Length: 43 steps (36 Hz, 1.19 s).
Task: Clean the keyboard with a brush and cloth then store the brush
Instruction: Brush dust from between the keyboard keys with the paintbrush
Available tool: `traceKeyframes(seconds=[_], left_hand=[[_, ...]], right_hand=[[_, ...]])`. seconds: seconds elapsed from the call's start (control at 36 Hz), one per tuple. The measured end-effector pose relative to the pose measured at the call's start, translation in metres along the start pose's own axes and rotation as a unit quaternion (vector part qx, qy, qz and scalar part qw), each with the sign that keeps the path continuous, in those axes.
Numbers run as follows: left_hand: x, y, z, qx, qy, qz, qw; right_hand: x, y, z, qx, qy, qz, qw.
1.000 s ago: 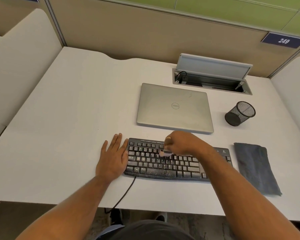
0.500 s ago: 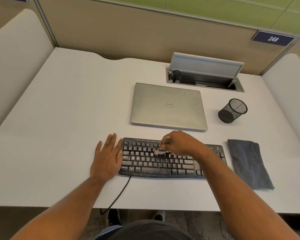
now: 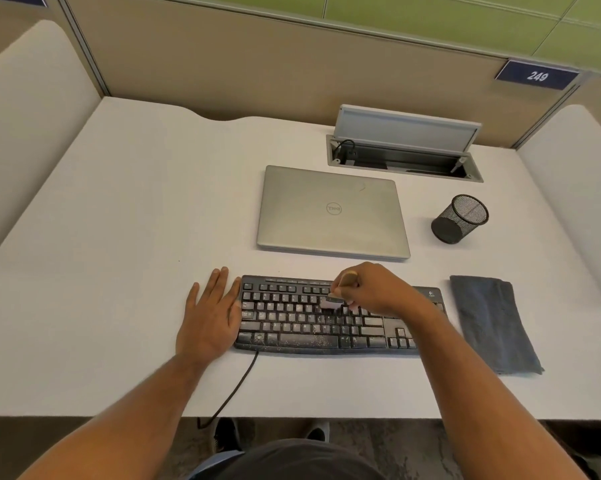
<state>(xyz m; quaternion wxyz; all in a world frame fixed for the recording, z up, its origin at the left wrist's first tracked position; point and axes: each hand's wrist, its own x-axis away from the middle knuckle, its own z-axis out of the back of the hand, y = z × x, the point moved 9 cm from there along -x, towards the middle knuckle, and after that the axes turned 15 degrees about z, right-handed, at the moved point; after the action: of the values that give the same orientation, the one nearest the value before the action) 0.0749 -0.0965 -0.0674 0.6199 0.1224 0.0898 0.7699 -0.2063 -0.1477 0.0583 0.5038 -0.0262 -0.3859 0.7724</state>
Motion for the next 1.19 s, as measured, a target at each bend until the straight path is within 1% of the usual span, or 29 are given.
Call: traceKeyframes(seconds=[0.14,0.31,0.39,0.47,0.53,0.58,0.67,0.81,0.92,1.06,1.19], left_hand=[[0.000,-0.001,-0.001,-0.010,-0.007,0.003,1.000],[0.000,0.000,-0.001,-0.014,-0.009,-0.001,1.000],[0.000,0.000,0.000,-0.012,-0.007,0.000,1.000],[0.000,-0.001,-0.001,-0.008,-0.008,-0.001,1.000],[-0.001,-0.001,-0.001,-0.007,-0.007,0.000,1.000],[-0.001,-0.001,-0.002,-0.005,-0.008,0.000,1.000],[0.000,-0.002,-0.002,-0.001,-0.007,-0.001,1.000],[-0.001,-0.001,-0.002,-0.001,-0.004,-0.001,1.000],[0.000,-0.001,-0.002,-0.003,-0.009,0.003,1.000],[-0.001,-0.001,-0.003,-0.002,-0.010,0.002,1.000],[-0.001,-0.002,-0.003,-0.003,-0.009,0.002,1.000]], right_hand=[[0.009,0.016,0.000,0.029,0.001,-0.018,0.999],[0.025,0.042,0.020,0.080,0.001,-0.049,0.996],[0.031,0.046,0.026,0.061,0.012,-0.054,0.997],[0.031,0.039,0.025,0.008,0.036,-0.036,0.999],[0.026,0.035,0.016,-0.006,0.033,-0.021,0.999],[0.023,0.038,0.010,-0.003,0.024,-0.016,1.000],[0.025,0.046,0.014,0.009,0.022,-0.034,0.999],[0.037,0.063,0.031,0.076,0.013,-0.064,0.995],[0.041,0.064,0.036,0.053,0.030,-0.061,0.996],[0.035,0.056,0.026,0.015,0.039,-0.044,0.998],[0.042,0.074,0.037,0.045,0.054,-0.090,0.993]])
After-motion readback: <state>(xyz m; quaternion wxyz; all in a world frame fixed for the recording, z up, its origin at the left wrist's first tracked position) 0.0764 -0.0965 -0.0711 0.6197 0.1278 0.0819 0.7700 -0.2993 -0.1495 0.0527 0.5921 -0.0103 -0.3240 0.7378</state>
